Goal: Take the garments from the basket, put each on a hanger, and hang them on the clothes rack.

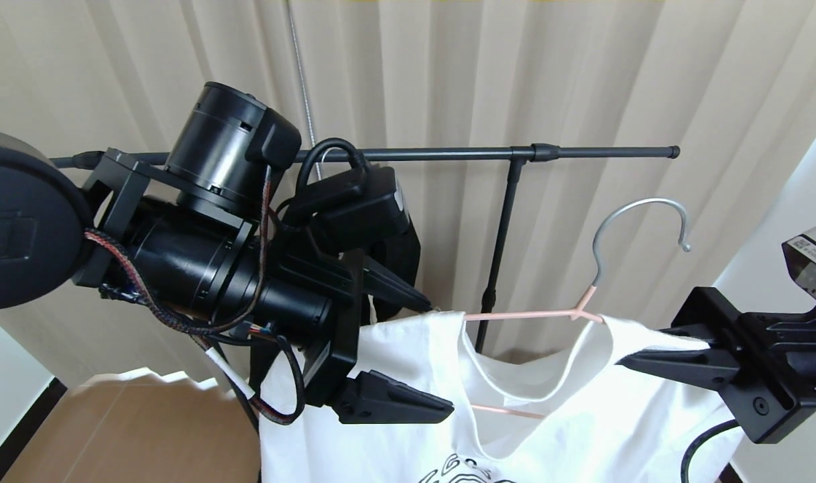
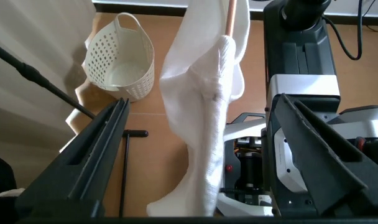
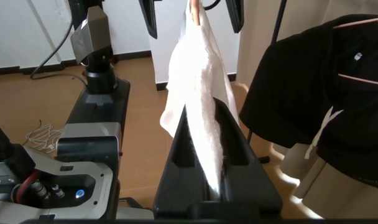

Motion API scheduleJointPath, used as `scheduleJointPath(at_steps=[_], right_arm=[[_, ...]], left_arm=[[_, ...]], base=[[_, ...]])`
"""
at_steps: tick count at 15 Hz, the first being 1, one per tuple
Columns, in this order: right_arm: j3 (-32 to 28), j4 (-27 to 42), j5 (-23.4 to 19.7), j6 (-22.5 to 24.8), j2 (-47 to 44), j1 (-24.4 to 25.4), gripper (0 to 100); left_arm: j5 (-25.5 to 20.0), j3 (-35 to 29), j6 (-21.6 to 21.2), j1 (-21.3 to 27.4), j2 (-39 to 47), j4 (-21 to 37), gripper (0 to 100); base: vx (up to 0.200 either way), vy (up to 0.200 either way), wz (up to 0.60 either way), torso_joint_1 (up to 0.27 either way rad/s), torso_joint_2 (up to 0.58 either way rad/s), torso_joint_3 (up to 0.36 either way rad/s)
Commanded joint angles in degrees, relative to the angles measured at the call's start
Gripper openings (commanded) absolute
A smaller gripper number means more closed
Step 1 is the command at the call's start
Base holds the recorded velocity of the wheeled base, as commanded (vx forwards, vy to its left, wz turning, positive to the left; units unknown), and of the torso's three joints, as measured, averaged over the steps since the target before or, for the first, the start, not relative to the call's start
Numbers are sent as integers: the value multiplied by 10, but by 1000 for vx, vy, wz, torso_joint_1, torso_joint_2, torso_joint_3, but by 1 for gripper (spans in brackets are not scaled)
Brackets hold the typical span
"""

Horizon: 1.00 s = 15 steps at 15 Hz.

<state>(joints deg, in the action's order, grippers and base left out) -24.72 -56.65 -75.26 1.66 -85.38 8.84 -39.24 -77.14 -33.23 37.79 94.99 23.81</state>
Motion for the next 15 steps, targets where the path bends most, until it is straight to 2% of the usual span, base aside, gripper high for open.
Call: scheduleJointPath(at_steps=[1, 13, 14, 15], right_arm=[[-14, 0, -1, 0, -22, 0, 0], [-24, -1, 2, 1, -20, 0, 0], [-24, -1, 2, 1, -20, -1, 0], [-23, -1, 2, 1, -19, -1, 0]], left_arm=[[0, 2, 1, -2, 1, 1, 100], [0, 16, 0, -2, 5, 0, 100], [0, 16, 1, -2, 5, 0, 0], [0, 16, 0, -2, 5, 0, 0]], base=[[0, 0, 0, 0, 0, 0], [0, 0, 0, 0, 0, 0], [0, 0, 0, 0, 0, 0], [0, 0, 0, 0, 0, 0]])
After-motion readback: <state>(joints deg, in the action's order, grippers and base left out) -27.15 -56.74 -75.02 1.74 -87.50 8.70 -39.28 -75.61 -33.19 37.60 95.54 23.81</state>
